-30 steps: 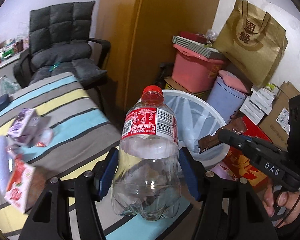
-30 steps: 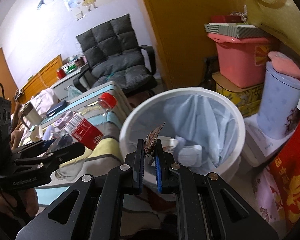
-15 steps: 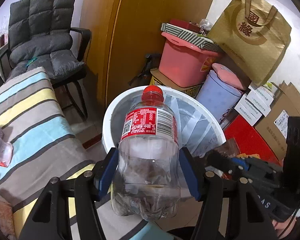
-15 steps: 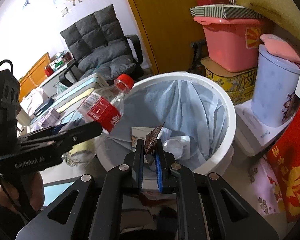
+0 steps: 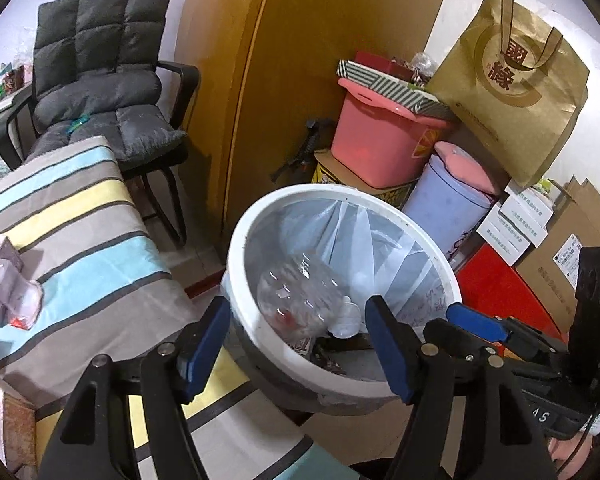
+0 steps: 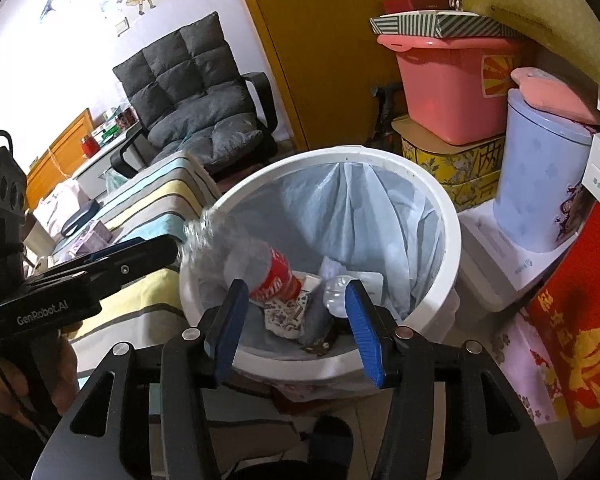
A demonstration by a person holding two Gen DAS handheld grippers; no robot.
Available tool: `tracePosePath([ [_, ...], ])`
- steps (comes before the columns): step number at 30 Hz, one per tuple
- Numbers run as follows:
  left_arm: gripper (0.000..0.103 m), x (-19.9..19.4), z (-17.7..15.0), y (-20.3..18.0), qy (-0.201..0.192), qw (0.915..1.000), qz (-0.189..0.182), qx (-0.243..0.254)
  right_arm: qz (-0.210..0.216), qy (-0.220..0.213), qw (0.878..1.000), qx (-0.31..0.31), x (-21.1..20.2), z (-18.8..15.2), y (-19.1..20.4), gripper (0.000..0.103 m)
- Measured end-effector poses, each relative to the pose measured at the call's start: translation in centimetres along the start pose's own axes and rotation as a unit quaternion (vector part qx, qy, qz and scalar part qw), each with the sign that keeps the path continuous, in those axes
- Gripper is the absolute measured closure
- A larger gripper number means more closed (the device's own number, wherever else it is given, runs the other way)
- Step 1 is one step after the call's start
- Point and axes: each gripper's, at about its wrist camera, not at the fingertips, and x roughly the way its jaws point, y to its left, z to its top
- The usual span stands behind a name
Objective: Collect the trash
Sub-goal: 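Move both open tools back over the table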
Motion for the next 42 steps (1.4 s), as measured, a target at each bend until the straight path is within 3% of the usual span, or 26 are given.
tracePosePath([
  [20,0.031,-7.2,-3.2,3.0,-0.044,0.9968,0.063,-0.021,0.047,-0.020,0.997,-0.058,-1.9,-0.3,5.3,0.050],
  [42,0.031,-13.4,-8.7,8.4,-0.062,0.9857,0.144,-0.061,0.097,0.007,0.987,-0.130,-1.6,-2.4,11.8,0.050],
])
